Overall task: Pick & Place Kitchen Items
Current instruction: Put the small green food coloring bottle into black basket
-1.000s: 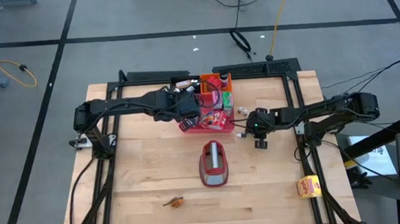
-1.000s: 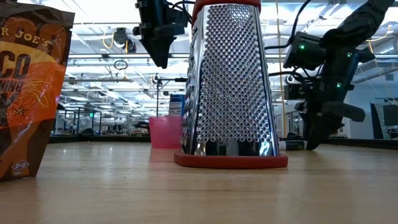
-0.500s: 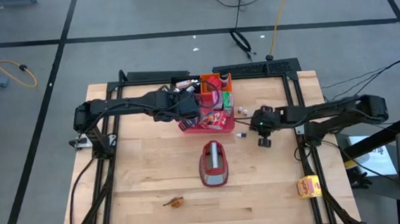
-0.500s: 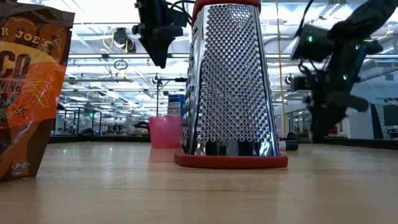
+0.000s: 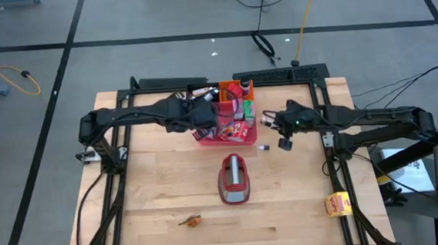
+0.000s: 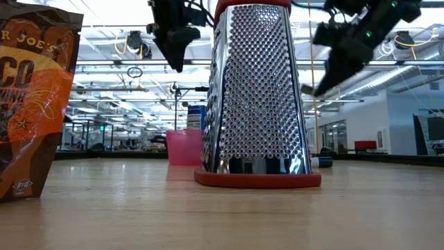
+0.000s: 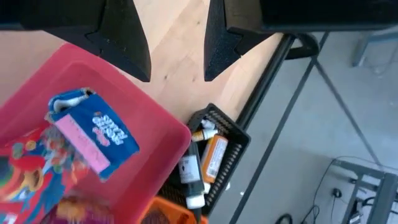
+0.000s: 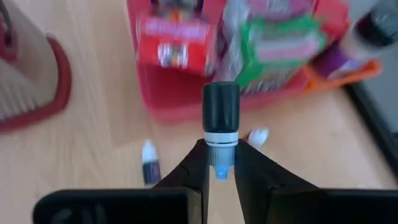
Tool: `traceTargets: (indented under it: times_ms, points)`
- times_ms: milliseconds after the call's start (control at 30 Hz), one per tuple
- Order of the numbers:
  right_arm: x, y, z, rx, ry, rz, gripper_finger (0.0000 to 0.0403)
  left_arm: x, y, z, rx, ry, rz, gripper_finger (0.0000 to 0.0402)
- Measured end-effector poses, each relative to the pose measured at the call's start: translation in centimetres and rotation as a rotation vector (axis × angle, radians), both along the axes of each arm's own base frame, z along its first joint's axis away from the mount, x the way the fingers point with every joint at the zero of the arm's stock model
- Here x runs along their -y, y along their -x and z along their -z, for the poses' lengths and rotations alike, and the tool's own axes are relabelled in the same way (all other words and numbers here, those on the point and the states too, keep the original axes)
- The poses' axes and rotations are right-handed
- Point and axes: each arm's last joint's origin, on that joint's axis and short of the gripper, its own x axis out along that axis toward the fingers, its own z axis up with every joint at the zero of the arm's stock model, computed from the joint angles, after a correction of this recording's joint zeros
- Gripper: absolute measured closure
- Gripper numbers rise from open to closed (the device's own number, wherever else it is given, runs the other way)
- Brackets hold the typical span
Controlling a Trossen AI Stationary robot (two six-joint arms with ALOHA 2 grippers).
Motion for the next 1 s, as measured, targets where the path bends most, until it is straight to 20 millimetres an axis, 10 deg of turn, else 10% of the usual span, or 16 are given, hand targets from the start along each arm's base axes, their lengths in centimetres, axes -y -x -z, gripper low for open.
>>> traceTargets:
  times_ms: [333, 1000]
  points:
    - [2.1, -3.9, -2.5, 0.068, 0.095, -0.025, 0.0362, -2.0, 2.3, -2.7, 0.212, 0.068, 0.122, 0.0252]
    - [14.0, -14.6, -4.3, 0.13, -0.005, -0.062, 0.0362, -1.5, 7.9, 1.6, 0.464, 0.099, 0.211, 0.0252]
